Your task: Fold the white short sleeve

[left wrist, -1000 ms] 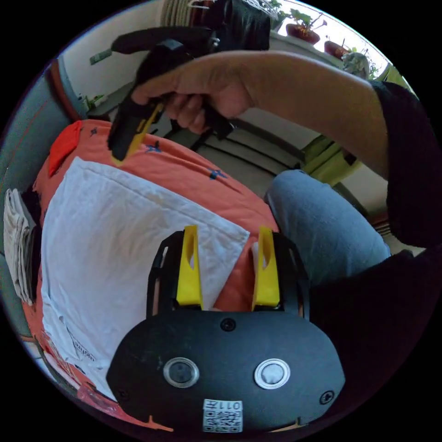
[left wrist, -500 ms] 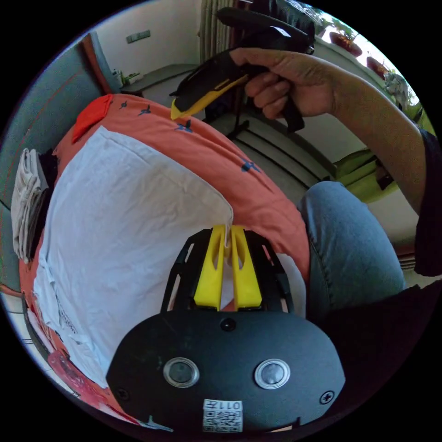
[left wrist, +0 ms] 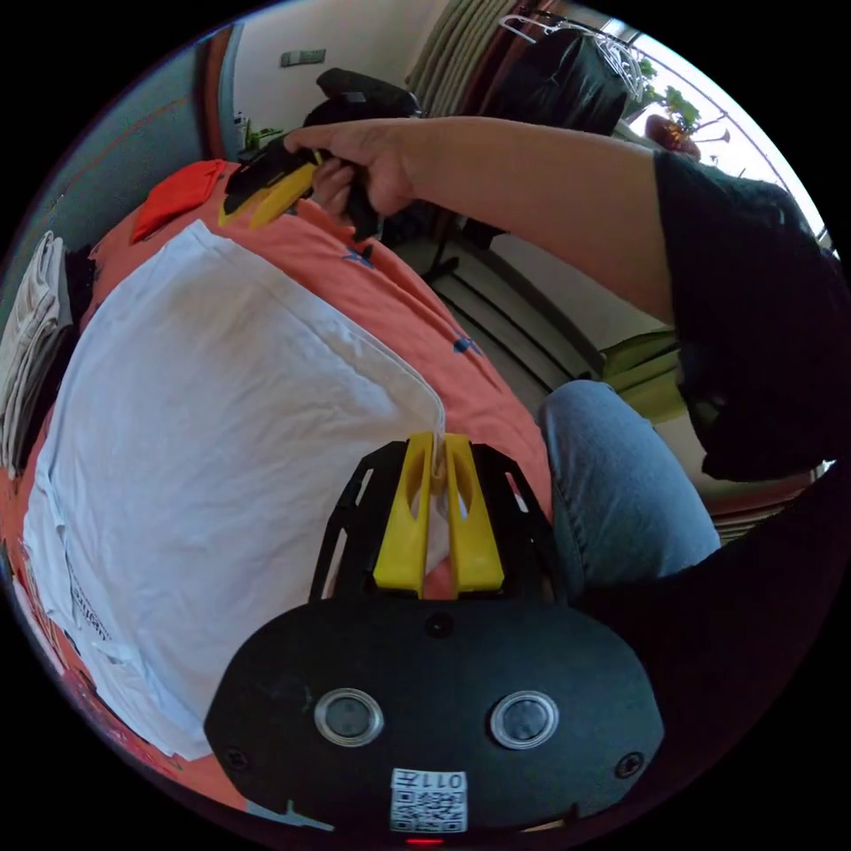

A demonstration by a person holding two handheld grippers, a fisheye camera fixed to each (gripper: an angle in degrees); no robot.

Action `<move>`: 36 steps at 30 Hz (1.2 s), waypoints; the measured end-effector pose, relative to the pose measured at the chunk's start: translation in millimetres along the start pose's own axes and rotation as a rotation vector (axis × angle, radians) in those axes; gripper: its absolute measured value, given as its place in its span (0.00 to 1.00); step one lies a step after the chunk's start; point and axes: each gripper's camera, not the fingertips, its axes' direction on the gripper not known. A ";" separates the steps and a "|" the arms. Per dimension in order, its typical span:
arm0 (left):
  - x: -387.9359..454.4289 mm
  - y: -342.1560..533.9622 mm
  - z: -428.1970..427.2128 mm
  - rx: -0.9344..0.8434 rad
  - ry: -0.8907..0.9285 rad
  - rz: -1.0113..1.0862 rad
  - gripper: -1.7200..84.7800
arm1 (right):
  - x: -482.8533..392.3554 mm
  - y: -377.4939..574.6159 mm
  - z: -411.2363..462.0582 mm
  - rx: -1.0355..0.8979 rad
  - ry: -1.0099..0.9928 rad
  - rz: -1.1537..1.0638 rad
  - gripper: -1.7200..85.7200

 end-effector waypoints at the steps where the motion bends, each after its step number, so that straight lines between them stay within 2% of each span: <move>1: -2.5 3.8 -3.4 0.006 0.017 -0.004 0.03 | -1.9 -12.2 4.6 0.026 0.014 0.004 0.16; 6: -11.3 20.9 -17.5 0.021 0.061 -0.006 0.03 | -14.8 -45.0 49.1 -0.010 0.041 0.017 0.16; 10: -20.3 36.2 -32.2 0.031 0.111 -0.025 0.03 | -59.5 -40.2 85.8 0.017 0.354 -0.130 0.07; 12: -25.3 45.5 -48.0 0.056 0.137 -0.023 0.03 | -72.4 -46.3 93.2 -0.021 0.382 -0.158 0.05; 15: -41.9 72.5 -99.7 0.168 0.144 -0.026 0.03 | -92.6 -60.4 86.2 -0.050 0.302 -0.122 0.04; 18: -71.3 112.9 -155.0 0.271 0.121 -0.096 0.03 | -129.4 -66.0 86.8 -0.093 0.259 -0.189 0.04; 21: -98.7 152.6 -198.8 0.348 0.135 -0.175 0.03 | -159.0 -66.5 96.8 -0.063 0.273 -0.164 0.03; 26: -126.2 225.0 -271.3 0.479 0.106 -0.233 0.03 | -229.2 -66.6 121.7 0.067 -0.065 -0.125 0.03; 31: -170.9 335.5 -353.5 0.551 -0.008 -0.376 0.03 | -371.2 -61.6 211.4 0.048 -0.224 -0.312 0.03; 36: -218.2 428.1 -389.8 0.515 -0.110 -0.597 0.03 | -470.2 -46.4 347.6 -0.071 -0.161 -0.390 0.03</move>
